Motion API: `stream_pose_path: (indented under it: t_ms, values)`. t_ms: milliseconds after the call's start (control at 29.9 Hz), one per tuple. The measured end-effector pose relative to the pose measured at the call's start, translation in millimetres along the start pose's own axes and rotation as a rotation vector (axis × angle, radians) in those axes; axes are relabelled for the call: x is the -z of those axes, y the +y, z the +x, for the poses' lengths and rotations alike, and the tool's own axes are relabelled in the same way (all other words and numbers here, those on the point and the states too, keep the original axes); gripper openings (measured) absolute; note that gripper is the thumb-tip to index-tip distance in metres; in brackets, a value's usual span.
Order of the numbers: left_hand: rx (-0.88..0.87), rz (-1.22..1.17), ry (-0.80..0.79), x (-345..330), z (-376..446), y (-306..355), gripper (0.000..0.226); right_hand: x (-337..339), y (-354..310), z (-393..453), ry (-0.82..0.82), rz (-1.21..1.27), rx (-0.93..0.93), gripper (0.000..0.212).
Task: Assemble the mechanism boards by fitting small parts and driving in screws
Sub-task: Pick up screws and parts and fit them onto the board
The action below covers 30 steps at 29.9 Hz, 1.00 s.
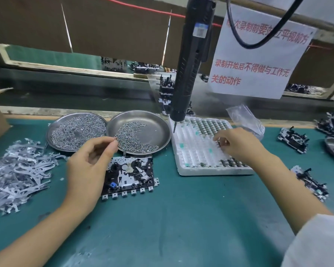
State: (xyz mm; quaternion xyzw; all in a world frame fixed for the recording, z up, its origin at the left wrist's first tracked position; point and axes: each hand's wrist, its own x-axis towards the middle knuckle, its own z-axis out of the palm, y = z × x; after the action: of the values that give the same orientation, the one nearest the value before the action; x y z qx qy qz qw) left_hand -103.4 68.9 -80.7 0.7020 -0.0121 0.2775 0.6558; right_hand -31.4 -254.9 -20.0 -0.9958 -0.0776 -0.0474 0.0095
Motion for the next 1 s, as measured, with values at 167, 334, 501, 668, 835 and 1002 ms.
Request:
stream_pose_path:
  t_ms: [167,334,501,668,835,1002]
  values:
    - [0.011,-0.030,-0.028,-1,-2,3,0.010,11,-2,-3,-0.005,-0.133,0.062,0.025]
    - [0.031,-0.075,-0.067,-5,-5,6,0.016,31,-44,-34,-0.090,0.681,0.075,0.014]
    - [-0.006,-0.035,-0.143,-6,-8,10,0.019,9,-118,-49,-0.196,1.148,0.211,0.025]
    - [-0.057,0.019,-0.214,-4,-10,11,0.016,-16,-150,-41,-0.102,1.387,0.131,0.024]
    - [-0.055,-0.009,-0.278,-5,-10,10,0.017,-26,-156,-42,-0.065,1.543,0.063,0.024]
    - [-0.040,-0.028,-0.305,-5,-11,9,0.017,-29,-156,-43,-0.065,1.569,0.082,0.019]
